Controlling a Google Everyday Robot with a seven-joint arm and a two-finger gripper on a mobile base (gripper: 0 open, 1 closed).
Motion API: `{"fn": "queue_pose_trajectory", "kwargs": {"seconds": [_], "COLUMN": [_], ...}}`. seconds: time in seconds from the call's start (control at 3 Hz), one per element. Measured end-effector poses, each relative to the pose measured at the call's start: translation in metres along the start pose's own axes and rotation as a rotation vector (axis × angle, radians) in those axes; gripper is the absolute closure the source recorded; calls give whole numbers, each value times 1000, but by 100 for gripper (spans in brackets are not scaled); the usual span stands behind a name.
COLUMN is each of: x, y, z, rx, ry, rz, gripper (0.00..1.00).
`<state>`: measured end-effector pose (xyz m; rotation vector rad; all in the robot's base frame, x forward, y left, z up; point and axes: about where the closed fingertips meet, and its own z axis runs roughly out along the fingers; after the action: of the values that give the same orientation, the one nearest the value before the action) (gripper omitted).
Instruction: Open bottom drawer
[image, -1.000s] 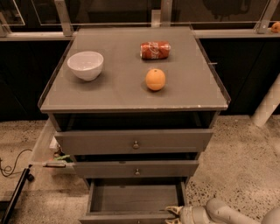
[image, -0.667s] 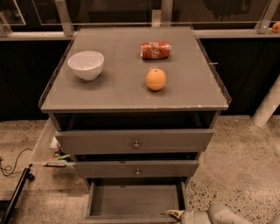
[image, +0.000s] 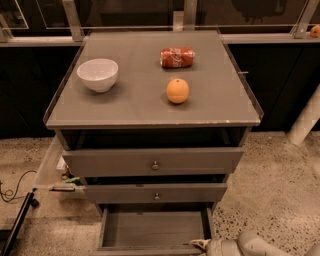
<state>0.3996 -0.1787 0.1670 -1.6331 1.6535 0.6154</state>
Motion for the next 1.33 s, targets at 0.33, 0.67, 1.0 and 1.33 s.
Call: {"fn": "queue_pose_trajectory", "kwargs": {"seconds": [0.33,0.67,1.0,1.33], "x": [0,0,0,0], "y": [0,0,0,0], "z": [0,0,0,0], "rx": [0,0,0,0], "ry": [0,0,0,0], "rz": [0,0,0,0], "gripper": [57,35,11,0]}}
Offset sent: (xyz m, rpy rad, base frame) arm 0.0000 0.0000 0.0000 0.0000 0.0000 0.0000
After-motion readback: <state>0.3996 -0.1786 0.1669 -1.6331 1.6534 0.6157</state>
